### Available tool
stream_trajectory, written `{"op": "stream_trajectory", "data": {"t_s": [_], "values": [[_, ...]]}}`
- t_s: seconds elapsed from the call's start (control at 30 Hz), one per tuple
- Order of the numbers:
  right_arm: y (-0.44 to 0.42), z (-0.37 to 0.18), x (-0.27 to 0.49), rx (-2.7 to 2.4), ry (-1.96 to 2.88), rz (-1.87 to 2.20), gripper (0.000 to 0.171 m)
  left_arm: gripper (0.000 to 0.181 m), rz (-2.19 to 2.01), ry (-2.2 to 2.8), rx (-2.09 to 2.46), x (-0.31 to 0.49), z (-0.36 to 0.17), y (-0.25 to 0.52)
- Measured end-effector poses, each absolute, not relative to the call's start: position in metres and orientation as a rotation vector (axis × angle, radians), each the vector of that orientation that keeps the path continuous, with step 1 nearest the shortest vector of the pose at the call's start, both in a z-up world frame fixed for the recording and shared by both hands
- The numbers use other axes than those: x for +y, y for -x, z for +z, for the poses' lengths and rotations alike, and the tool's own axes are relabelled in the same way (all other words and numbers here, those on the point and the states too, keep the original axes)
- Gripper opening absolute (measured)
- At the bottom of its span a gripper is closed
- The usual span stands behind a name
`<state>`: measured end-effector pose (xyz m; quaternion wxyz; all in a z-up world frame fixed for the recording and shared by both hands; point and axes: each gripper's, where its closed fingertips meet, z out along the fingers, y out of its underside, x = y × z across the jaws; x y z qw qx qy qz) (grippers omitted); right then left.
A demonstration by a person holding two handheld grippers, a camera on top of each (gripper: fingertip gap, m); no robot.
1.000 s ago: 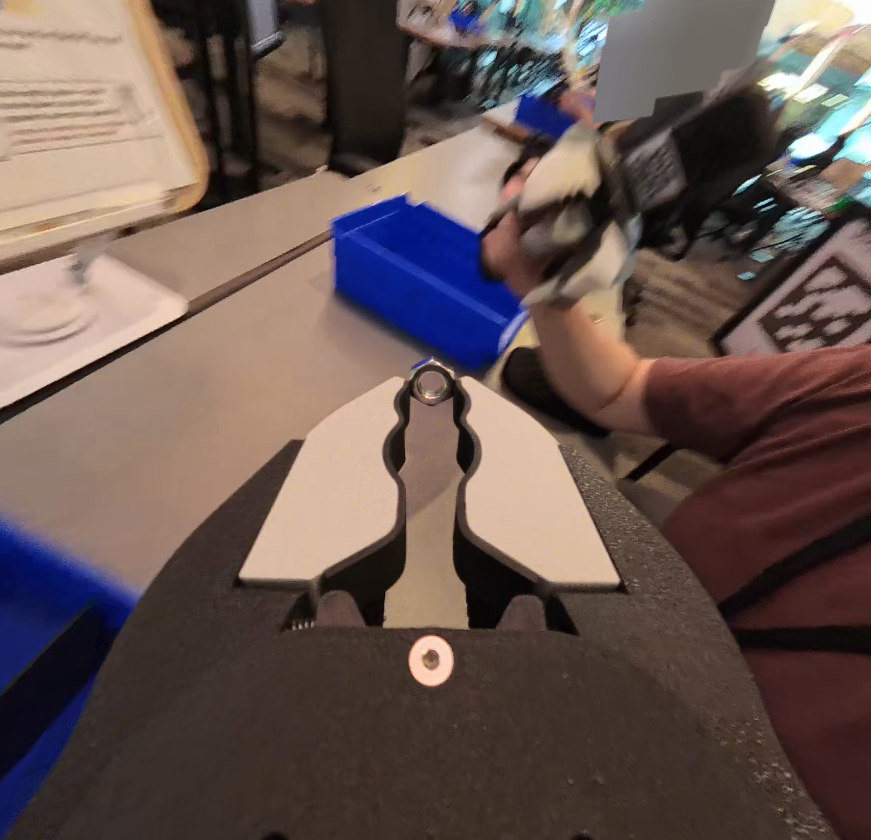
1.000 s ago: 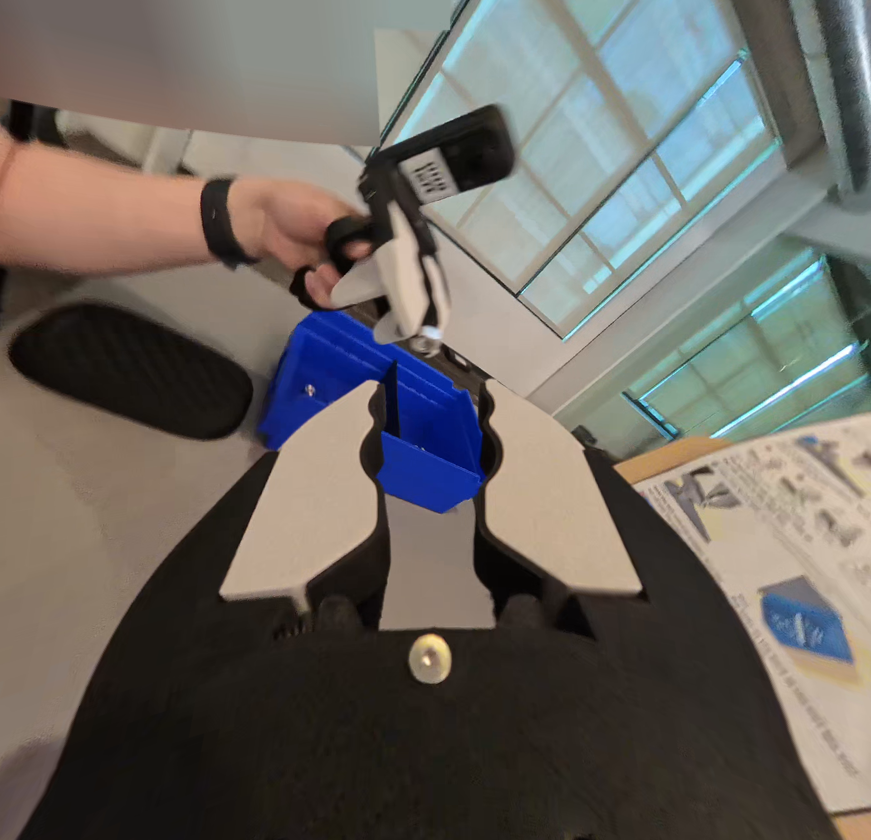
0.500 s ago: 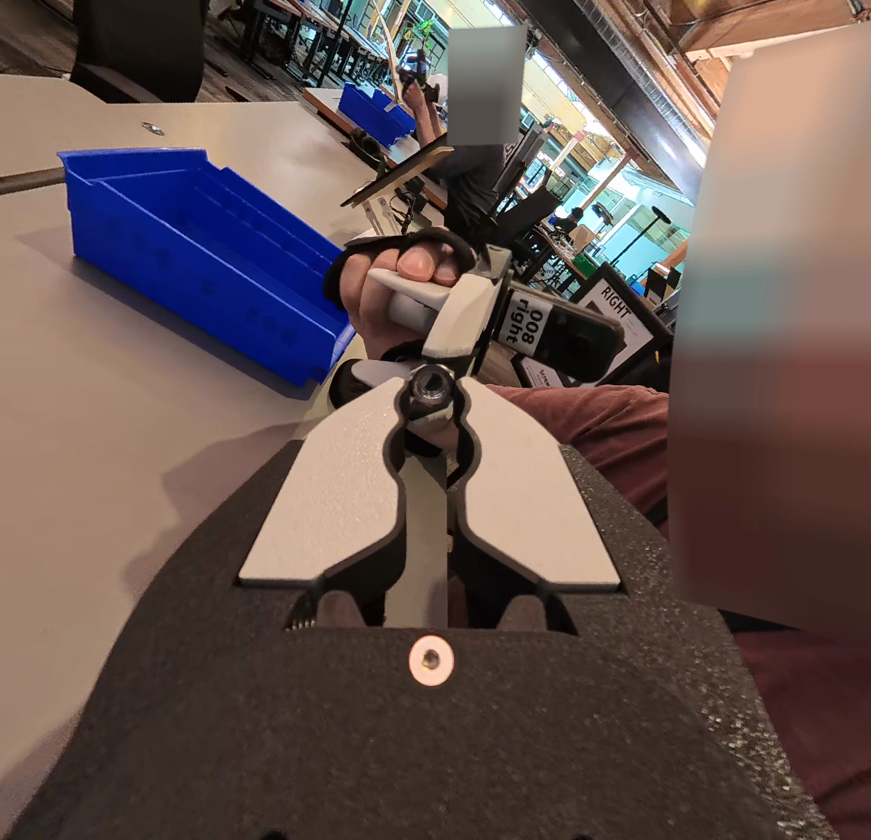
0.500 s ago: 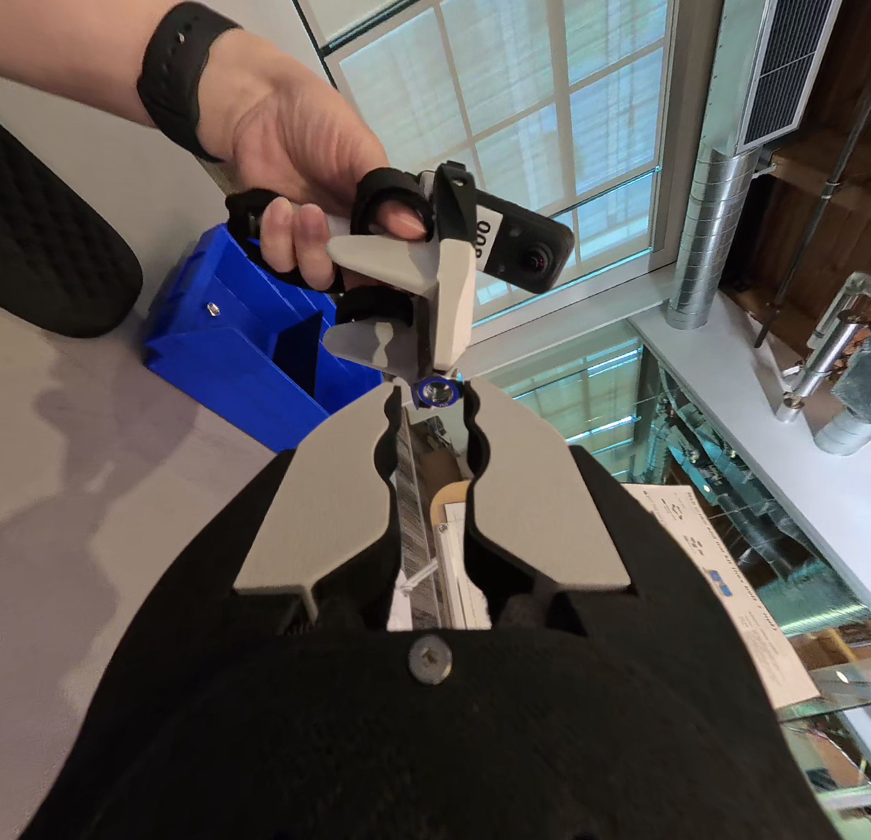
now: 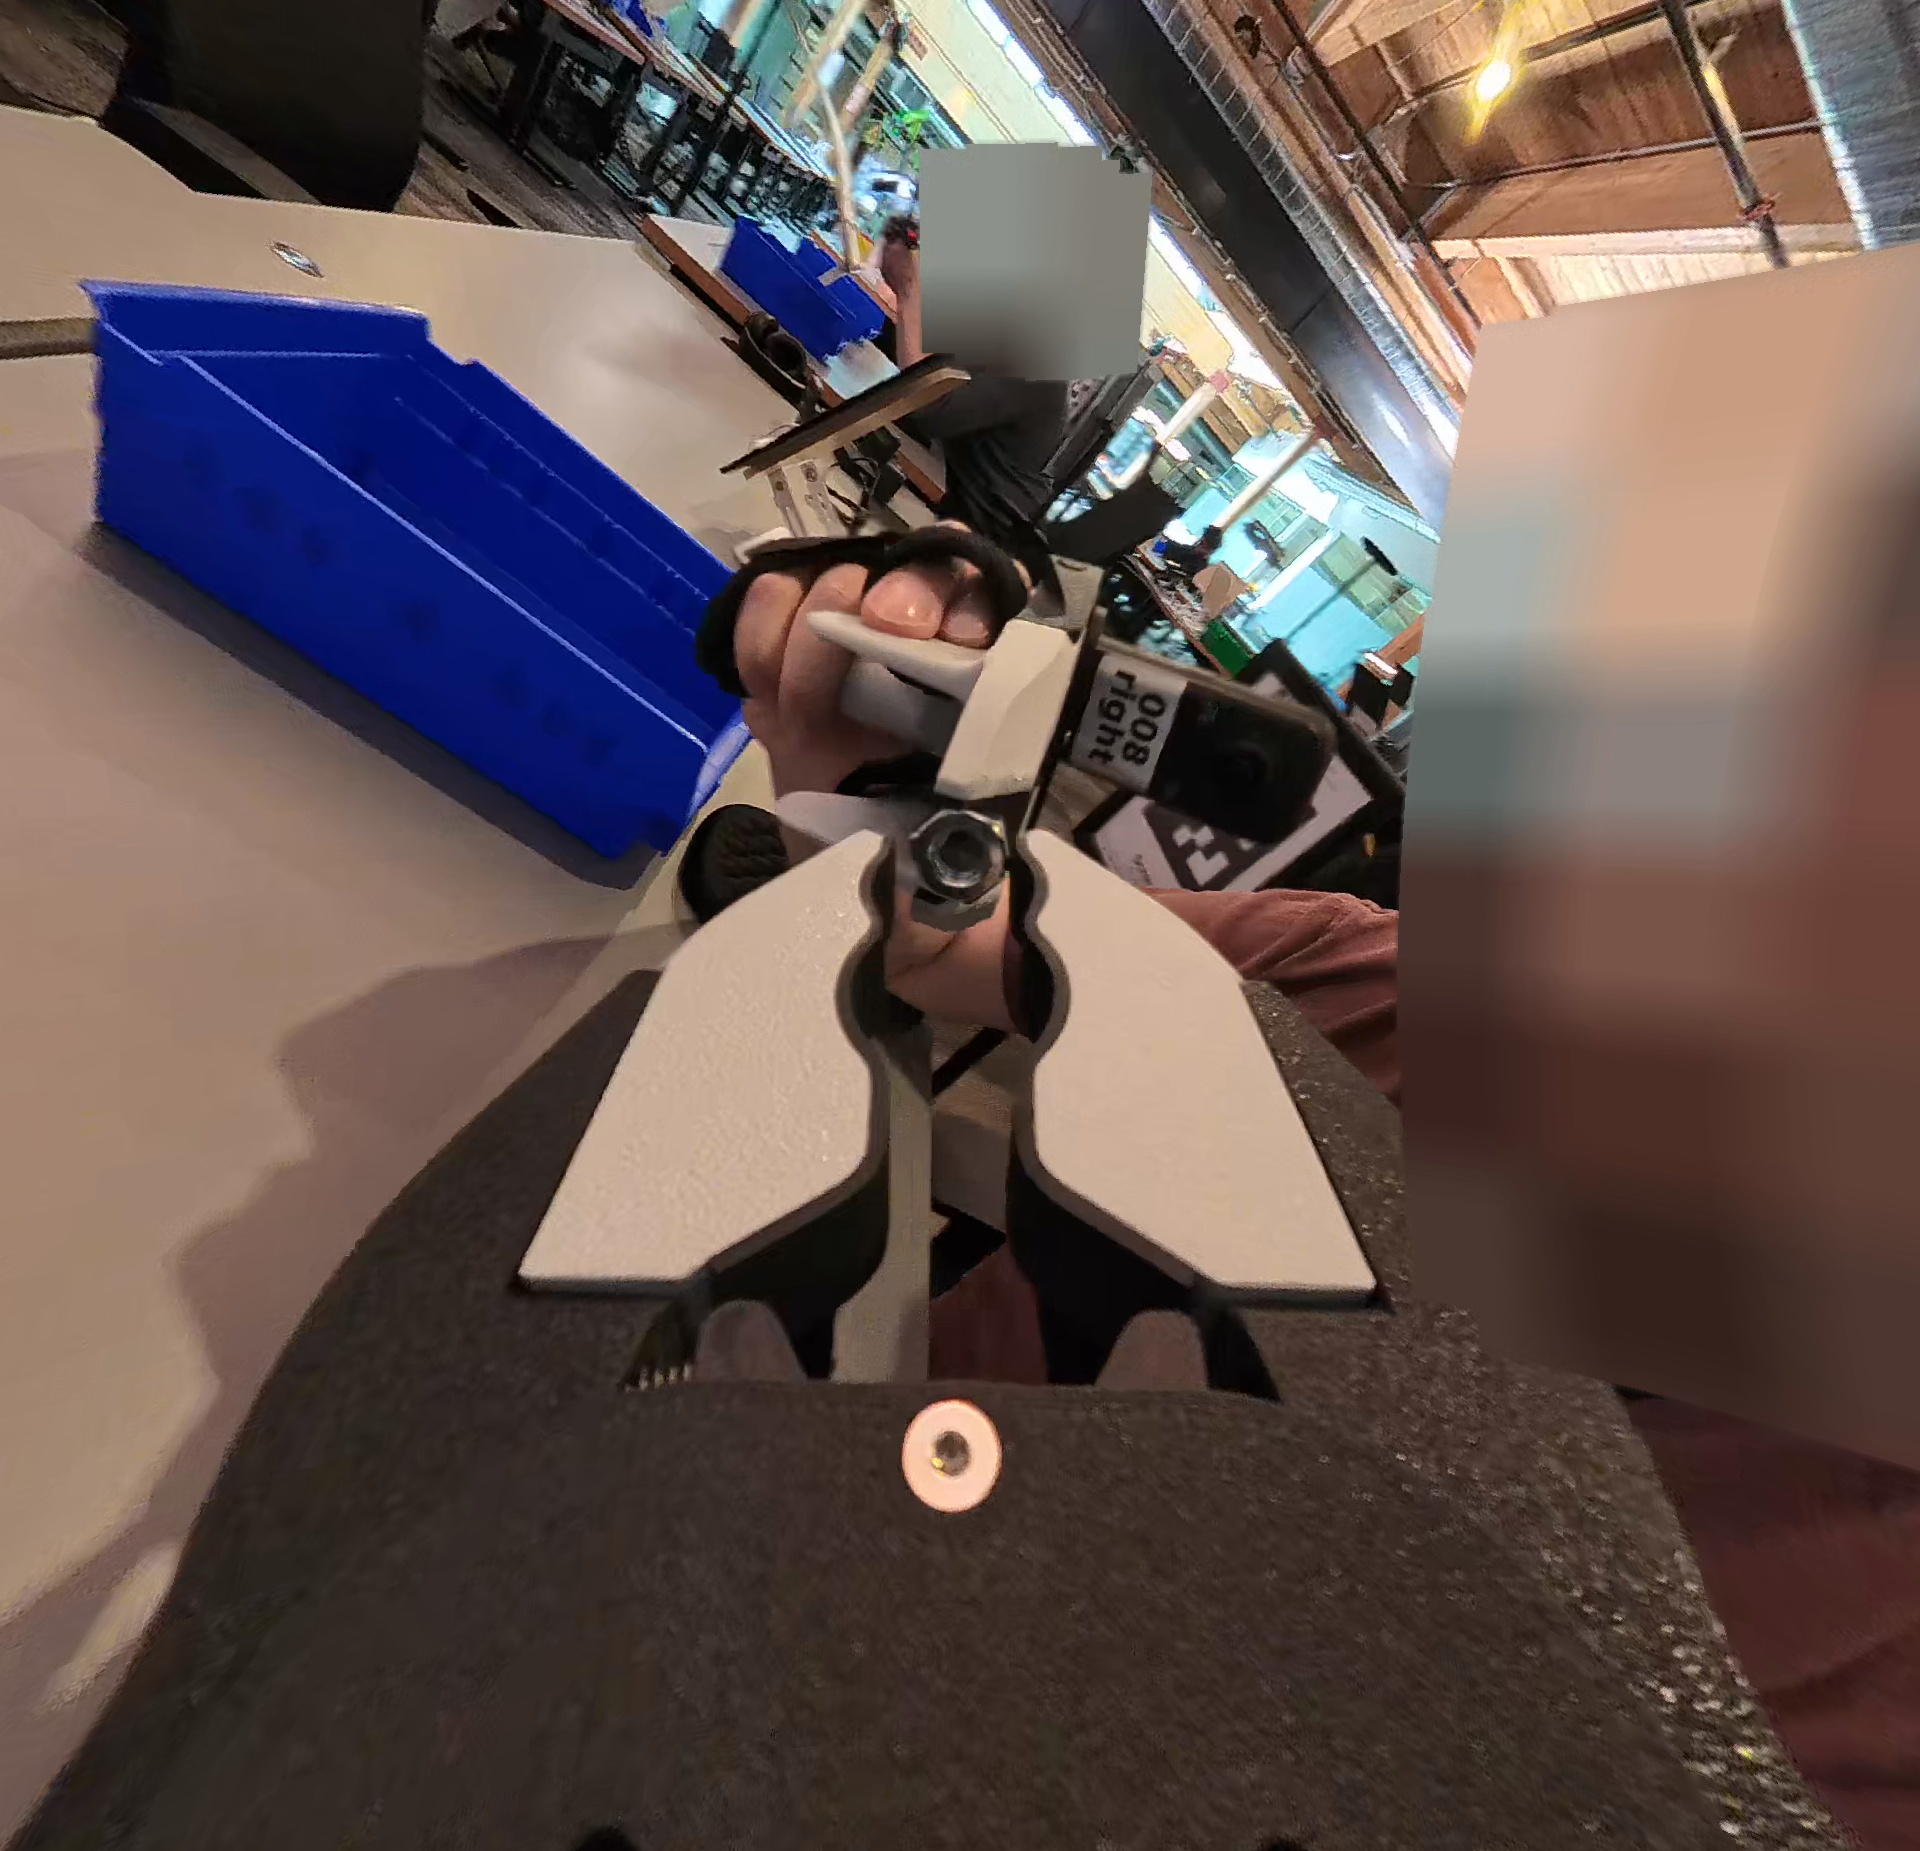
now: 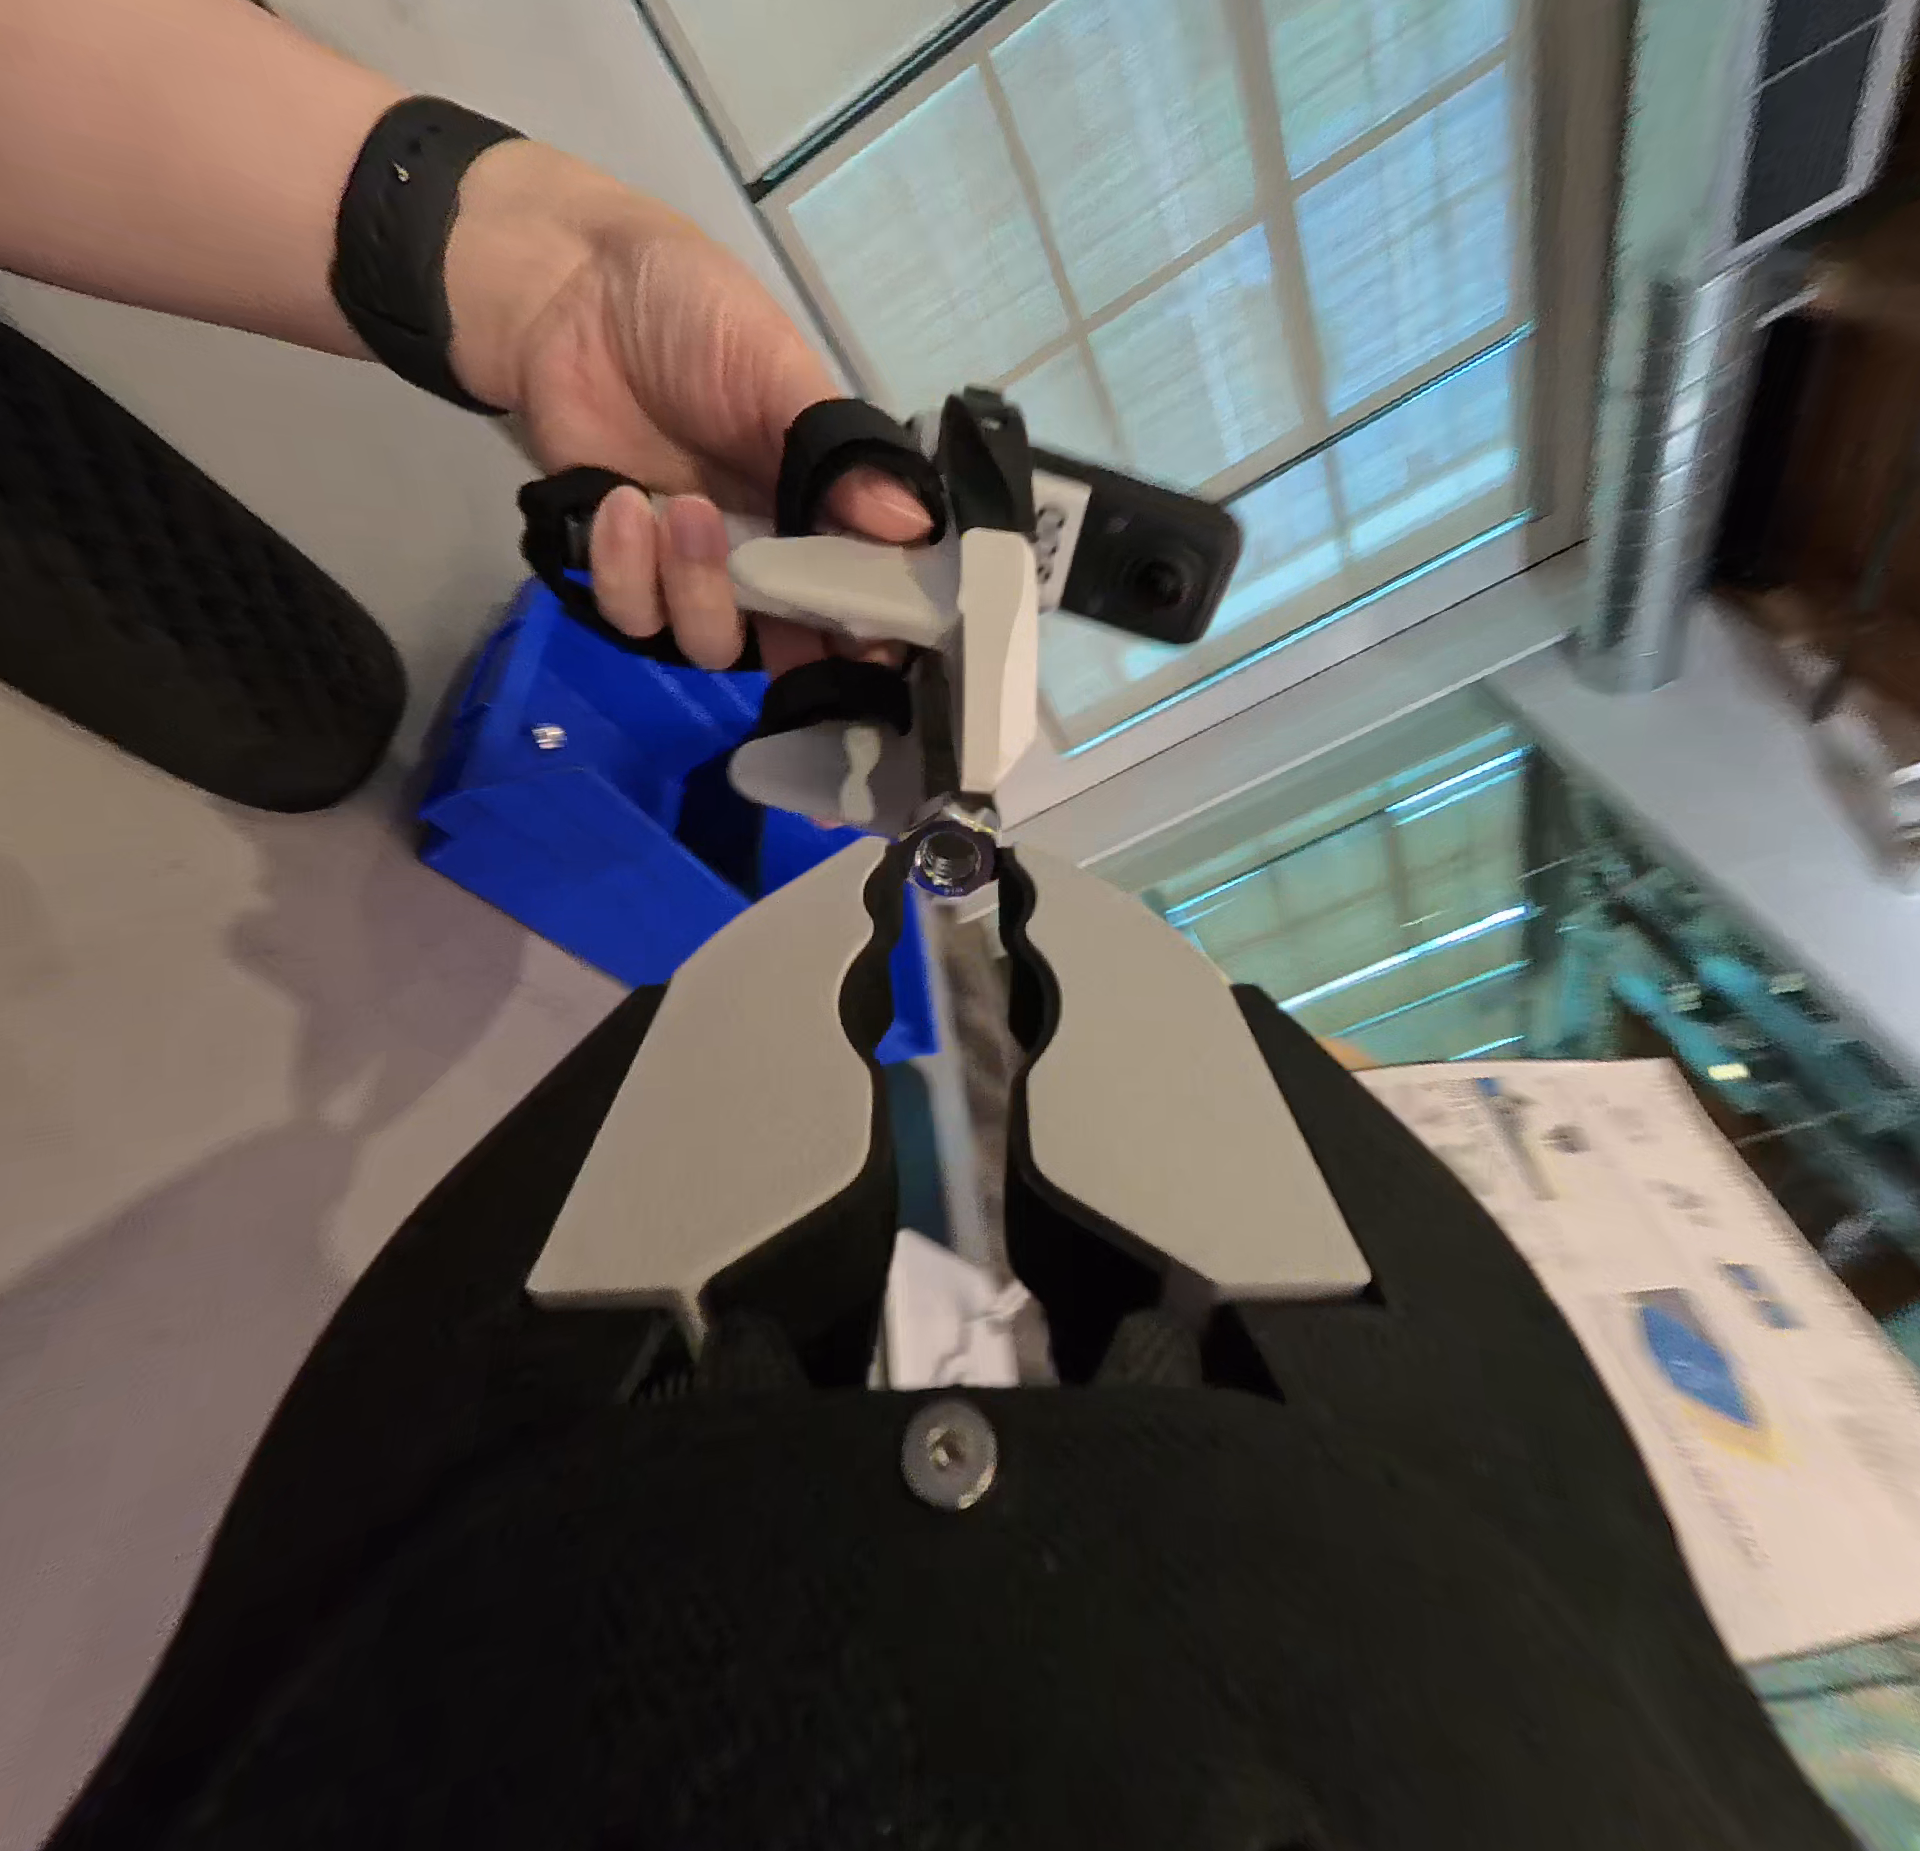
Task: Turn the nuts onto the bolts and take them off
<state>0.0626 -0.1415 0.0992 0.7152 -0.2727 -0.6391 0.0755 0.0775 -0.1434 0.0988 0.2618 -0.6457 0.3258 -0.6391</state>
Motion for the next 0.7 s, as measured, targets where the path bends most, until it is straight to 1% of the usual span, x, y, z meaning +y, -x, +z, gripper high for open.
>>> {"op": "stream_trajectory", "data": {"t_s": [0.03,0.1,0.13,0.23,0.33,0.47,0.7], "values": [[-0.064,0.095,-0.136,-1.457,0.673,0.212,0.018,0.021,-1.681,1.756,0.865,-0.138,0.098,-0.074],[-0.075,0.077,-0.108,-1.536,0.984,0.314,0.018,0.022,-1.544,1.758,0.834,-0.128,0.096,-0.061],[-0.087,0.059,-0.087,-1.550,1.239,0.371,0.018,0.023,-1.467,1.762,0.816,-0.123,0.095,-0.053],[-0.141,-0.016,-0.042,-1.459,2.001,0.496,0.018,0.023,-1.230,1.757,0.790,-0.119,0.091,-0.026],[-0.178,-0.075,-0.017,-1.297,2.420,0.465,0.018,0.022,-1.024,1.752,0.777,-0.125,0.087,-0.002],[-0.197,-0.122,-0.017,-1.336,2.647,0.304,0.018,0.021,-0.869,1.751,0.756,-0.142,0.083,0.022],[-0.206,-0.153,-0.021,-1.493,2.701,0.161,0.018,0.020,-0.575,1.816,0.670,-0.149,0.077,0.077]]}}
